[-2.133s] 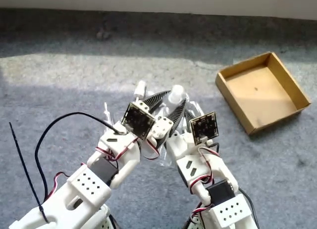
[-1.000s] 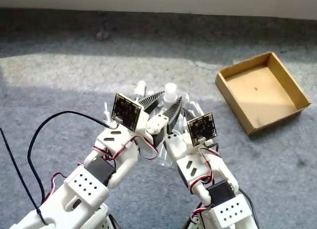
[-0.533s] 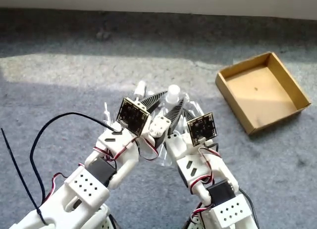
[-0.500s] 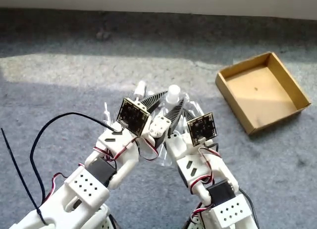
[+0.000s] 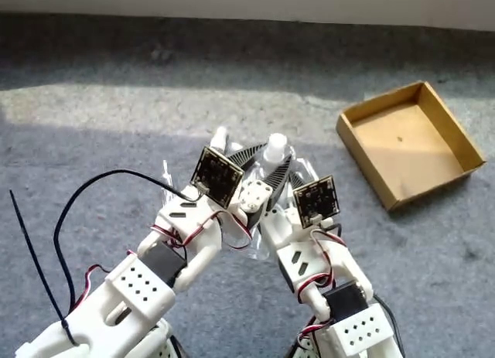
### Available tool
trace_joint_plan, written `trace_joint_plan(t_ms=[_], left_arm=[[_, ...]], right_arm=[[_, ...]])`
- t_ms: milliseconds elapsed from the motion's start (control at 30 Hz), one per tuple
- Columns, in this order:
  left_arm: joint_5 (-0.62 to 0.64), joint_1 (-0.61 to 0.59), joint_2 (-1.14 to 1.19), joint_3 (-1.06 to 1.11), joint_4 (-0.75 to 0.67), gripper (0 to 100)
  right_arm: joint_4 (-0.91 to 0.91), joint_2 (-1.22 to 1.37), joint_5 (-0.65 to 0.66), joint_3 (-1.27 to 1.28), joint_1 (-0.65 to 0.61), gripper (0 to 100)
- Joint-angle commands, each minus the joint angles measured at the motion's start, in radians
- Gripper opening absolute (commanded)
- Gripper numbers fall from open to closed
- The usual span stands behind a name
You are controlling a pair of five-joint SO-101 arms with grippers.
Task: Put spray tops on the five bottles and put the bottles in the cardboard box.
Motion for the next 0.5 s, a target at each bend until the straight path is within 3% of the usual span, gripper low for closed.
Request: trace_joint_plan(t_ms=[0,467], left_arm=[[-0.009,0.025,-0.004,-0.056,0.003,0],[-0.009,0.016,-0.012,0.044,0.002,0]], right_arm=[[0.01,-0.008,0.003,-0.071,-0.004,8.0],[0.01,-0.008,0.003,-0.071,-0.002,8.0]])
